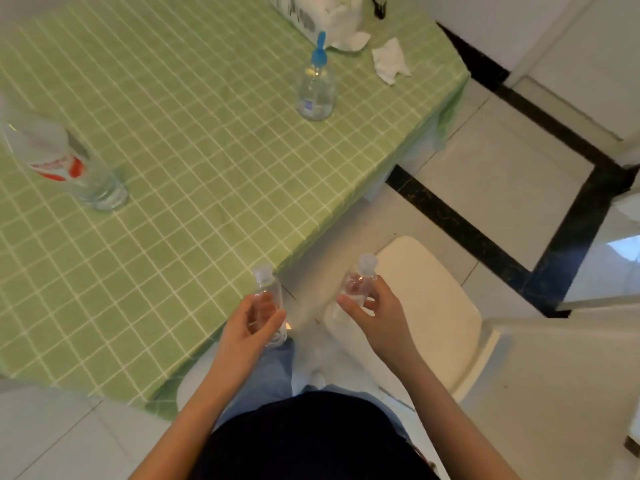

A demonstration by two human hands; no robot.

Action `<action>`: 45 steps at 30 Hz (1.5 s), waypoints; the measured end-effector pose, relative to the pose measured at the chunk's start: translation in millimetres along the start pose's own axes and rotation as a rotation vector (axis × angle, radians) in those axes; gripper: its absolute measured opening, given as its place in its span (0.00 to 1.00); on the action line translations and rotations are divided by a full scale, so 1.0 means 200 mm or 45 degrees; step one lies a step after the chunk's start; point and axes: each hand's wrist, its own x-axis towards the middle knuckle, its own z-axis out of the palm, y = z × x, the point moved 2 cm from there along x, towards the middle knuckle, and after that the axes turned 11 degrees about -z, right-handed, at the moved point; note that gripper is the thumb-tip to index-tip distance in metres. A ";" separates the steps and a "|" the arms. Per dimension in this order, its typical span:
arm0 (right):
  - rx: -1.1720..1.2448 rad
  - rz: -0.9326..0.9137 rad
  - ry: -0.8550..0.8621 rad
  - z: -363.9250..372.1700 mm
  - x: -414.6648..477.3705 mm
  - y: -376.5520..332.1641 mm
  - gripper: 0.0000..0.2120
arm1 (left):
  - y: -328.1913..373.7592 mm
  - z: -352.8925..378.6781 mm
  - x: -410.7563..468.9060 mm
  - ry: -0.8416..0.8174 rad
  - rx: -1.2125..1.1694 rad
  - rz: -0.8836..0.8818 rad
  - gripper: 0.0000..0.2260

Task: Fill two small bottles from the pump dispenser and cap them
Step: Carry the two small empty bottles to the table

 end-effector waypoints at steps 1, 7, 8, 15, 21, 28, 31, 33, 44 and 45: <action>-0.004 -0.005 -0.003 0.02 0.05 -0.01 0.11 | 0.04 -0.02 0.05 0.004 0.005 0.017 0.10; 0.043 -0.045 -0.007 0.17 0.35 -0.08 0.11 | 0.23 -0.18 0.30 0.070 0.027 0.097 0.10; 0.056 -0.053 -0.027 0.20 0.39 -0.09 0.11 | 0.24 -0.21 0.34 0.081 0.020 0.102 0.10; 0.058 -0.087 -0.132 0.30 0.68 -0.17 0.10 | 0.32 -0.27 0.49 0.170 -0.001 0.061 0.09; 0.078 -0.135 -0.230 0.32 0.89 -0.24 0.11 | 0.36 -0.25 0.61 0.216 -0.040 0.043 0.10; 0.100 -0.226 -0.492 0.31 1.26 -0.25 0.09 | 0.44 -0.15 0.76 0.423 -0.147 0.056 0.10; 0.105 -0.279 -0.634 0.26 1.45 -0.23 0.09 | 0.47 -0.04 0.85 0.557 -0.211 0.037 0.11; 0.098 -0.311 -0.731 0.22 1.57 -0.23 0.09 | 0.50 0.05 0.90 0.645 -0.258 0.035 0.11; 0.033 -0.327 -1.144 0.03 1.91 -0.22 0.13 | 0.64 0.44 1.03 0.918 -0.495 -0.030 0.13; 0.042 -0.336 -1.161 0.03 1.92 -0.21 0.12 | 0.65 0.44 1.05 0.944 -0.462 -0.029 0.13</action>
